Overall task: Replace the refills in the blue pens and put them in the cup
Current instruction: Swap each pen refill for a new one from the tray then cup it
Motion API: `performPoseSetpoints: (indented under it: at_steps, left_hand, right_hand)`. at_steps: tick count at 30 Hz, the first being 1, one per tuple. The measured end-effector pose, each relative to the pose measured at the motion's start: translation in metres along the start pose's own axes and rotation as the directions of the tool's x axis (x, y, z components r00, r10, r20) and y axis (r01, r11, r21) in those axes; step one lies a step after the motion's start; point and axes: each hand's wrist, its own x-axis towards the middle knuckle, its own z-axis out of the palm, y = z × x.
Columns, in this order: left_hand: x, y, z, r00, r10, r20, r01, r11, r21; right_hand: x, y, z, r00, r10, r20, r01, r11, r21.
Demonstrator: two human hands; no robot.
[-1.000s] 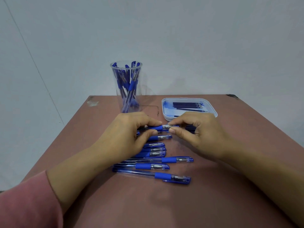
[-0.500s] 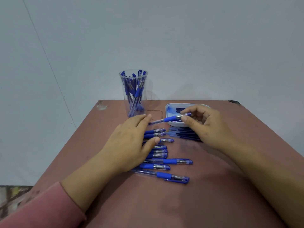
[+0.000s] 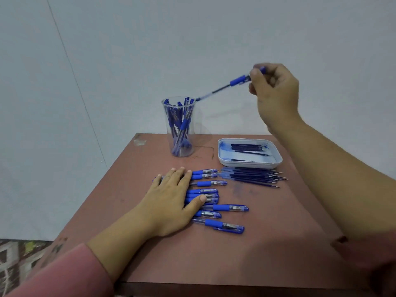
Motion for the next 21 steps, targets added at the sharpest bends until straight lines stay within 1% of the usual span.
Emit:
performPoseSetpoints:
  at_steps: [3, 6, 10, 14, 16, 19, 21]
  left_hand:
    - [0.000, 0.000, 0.000, 1.000, 0.002, -0.007, -0.002, 1.000, 0.006]
    - [0.000, 0.001, 0.000, 1.000, 0.001, -0.007, 0.000, 1.000, 0.017]
    - [0.000, 0.000, 0.000, 1.000, 0.008, 0.003, -0.008, 1.000, 0.027]
    - [0.001, 0.000, 0.002, 1.000, 0.009, 0.003, -0.010, 0.999, 0.032]
    - [0.002, -0.001, 0.002, 1.000, 0.013, -0.002, -0.012, 1.000, 0.024]
    - [0.002, -0.001, 0.002, 1.000, 0.012, 0.001, -0.012, 1.000, 0.021]
    - [0.002, -0.001, 0.003, 1.000, 0.012, 0.003, -0.012, 1.000, 0.021]
  right_hand:
    - [0.016, 0.011, 0.027, 0.998, -0.046, -0.049, 0.046, 0.999, -0.006]
    - [0.020, 0.024, 0.053, 0.997, -0.074, -0.029, 0.071, 0.994, -0.086]
    - [0.017, 0.036, 0.078, 0.991, -0.080, 0.107, 0.099, 0.979, -0.179]
    - [0.016, 0.047, 0.089, 0.963, -0.053, 0.265, 0.125, 0.957, -0.262]
    - [0.015, 0.052, 0.089, 0.939, -0.057, 0.340, 0.173, 0.931, -0.322]
    - [0.014, 0.058, 0.082, 0.891, -0.085, 0.446, 0.301, 0.846, -0.441]
    - [0.008, 0.057, 0.072, 0.878, -0.071, 0.473, 0.315, 0.831, -0.459]
